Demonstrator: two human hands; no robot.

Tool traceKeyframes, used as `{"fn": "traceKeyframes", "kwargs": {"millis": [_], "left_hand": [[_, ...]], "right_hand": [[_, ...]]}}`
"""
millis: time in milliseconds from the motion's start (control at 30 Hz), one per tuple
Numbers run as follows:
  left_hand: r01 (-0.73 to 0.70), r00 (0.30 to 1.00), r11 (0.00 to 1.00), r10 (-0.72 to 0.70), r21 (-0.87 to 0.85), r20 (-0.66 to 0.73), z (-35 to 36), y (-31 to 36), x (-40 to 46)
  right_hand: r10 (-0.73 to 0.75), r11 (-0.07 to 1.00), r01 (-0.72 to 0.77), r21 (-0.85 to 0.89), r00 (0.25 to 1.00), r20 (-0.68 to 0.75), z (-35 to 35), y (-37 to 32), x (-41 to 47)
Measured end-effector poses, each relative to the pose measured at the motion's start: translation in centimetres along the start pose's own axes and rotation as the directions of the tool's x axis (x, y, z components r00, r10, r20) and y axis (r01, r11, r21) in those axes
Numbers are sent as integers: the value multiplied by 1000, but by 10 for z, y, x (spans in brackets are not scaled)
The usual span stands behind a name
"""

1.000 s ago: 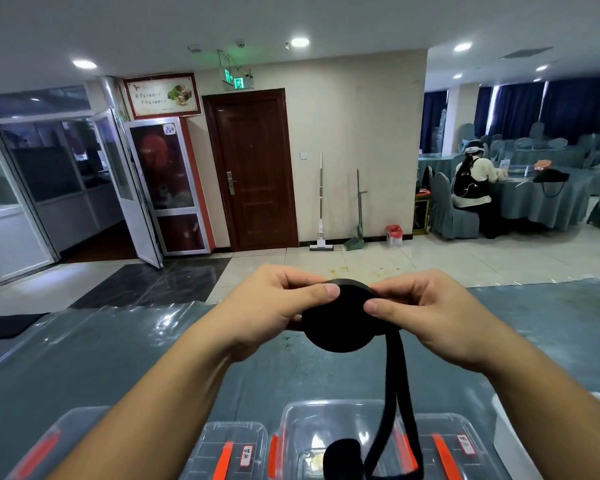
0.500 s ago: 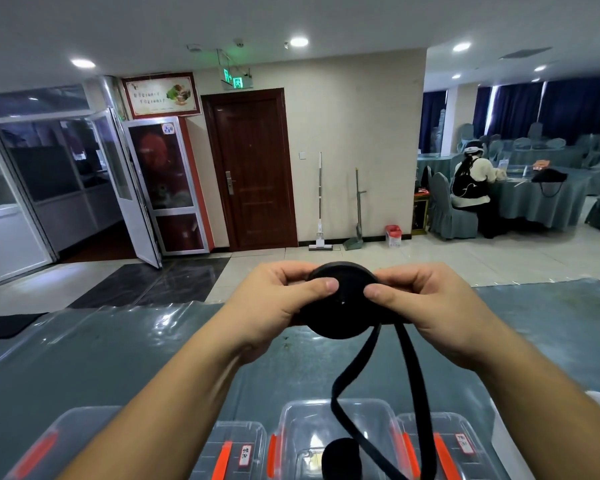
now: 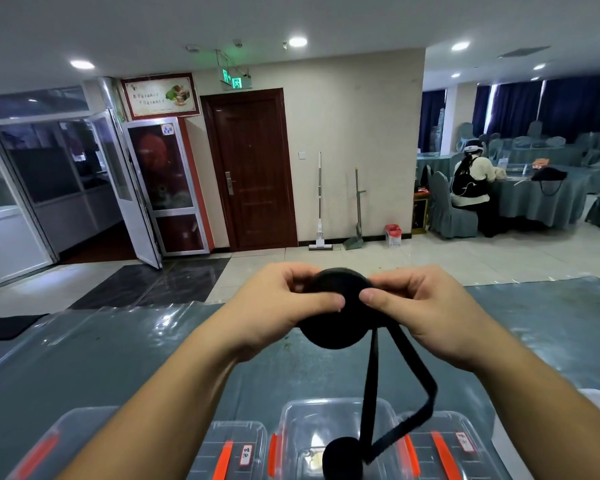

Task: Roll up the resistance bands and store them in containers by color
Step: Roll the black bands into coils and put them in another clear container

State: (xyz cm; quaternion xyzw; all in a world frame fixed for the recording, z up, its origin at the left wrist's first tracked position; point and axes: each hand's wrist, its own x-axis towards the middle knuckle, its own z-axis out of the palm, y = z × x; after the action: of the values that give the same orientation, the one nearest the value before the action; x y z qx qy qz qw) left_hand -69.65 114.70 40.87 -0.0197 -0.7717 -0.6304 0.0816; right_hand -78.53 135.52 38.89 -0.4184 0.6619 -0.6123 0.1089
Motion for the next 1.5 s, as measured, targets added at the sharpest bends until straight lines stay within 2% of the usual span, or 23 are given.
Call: {"fn": "traceKeyframes", "kwargs": {"millis": [67, 100, 200, 267, 333, 400, 533, 633, 733, 800, 867, 933, 1033, 1200, 1300, 1400, 1500], "left_hand": [[-23, 999, 991, 17, 133, 41, -1, 3, -1], [-36, 999, 992, 33, 121, 26, -2, 4, 0], [-52, 998, 996, 49, -76, -38, 1, 4, -1], [-33, 998, 976, 21, -213, -59, 6, 1, -1], [-26, 998, 966, 10, -255, -61, 10, -2, -1], [-64, 997, 979, 55, -193, -54, 10, -2, -1], [-240, 970, 965, 242, 104, -5, 4, 4, -1], [-271, 958, 961, 275, 57, -82, 6, 4, 0], [-256, 953, 966, 246, -37, -175, 6, -1, 0], [-236, 965, 971, 237, 25, -114, 5, -2, -3], [-245, 968, 947, 250, 205, 2, 3, 0, -4], [-266, 963, 919, 268, 290, 33, 2, 2, -3], [-257, 963, 948, 267, 185, -28, 5, 2, -2], [-280, 954, 948, 293, 152, -66, 7, 0, -5], [-285, 947, 947, 303, 151, -109, 8, -1, -6], [-304, 931, 926, 338, 224, -134, 11, -7, -6], [-316, 931, 887, 359, 337, -71, 8, -10, -5]], "right_hand": [[-3, 999, 4, -41, 1000, 22, 1, -1, 1], [-6, 1000, 6, -4, 1000, 7, 2, -1, 1], [-8, 981, 12, 191, 1000, -26, 4, 0, 2], [-10, 971, 19, 237, 999, -36, 4, 1, 1], [1, 970, 12, 241, 999, -52, 3, -1, 0], [12, 976, -3, 216, 999, -41, 1, -4, -1], [38, 978, -30, 207, 999, -39, 2, -4, -1], [55, 962, -31, 273, 995, -81, 7, 1, -1], [68, 962, -40, 269, 993, -94, 4, 2, -4], [64, 975, -49, 219, 996, -63, 0, 0, -5], [55, 988, -50, 148, 998, -25, -2, 0, -5], [60, 987, -53, 154, 997, -45, 1, 2, -4], [63, 970, -37, 239, 993, -102, 9, 5, -3], [94, 945, -58, 321, 991, -98, 14, 6, -3], [127, 950, -101, 296, 989, -71, 12, 5, -4], [120, 971, -97, 217, 988, -97, 10, 6, -5], [98, 988, -86, 131, 991, -88, 6, 4, -5]]}}
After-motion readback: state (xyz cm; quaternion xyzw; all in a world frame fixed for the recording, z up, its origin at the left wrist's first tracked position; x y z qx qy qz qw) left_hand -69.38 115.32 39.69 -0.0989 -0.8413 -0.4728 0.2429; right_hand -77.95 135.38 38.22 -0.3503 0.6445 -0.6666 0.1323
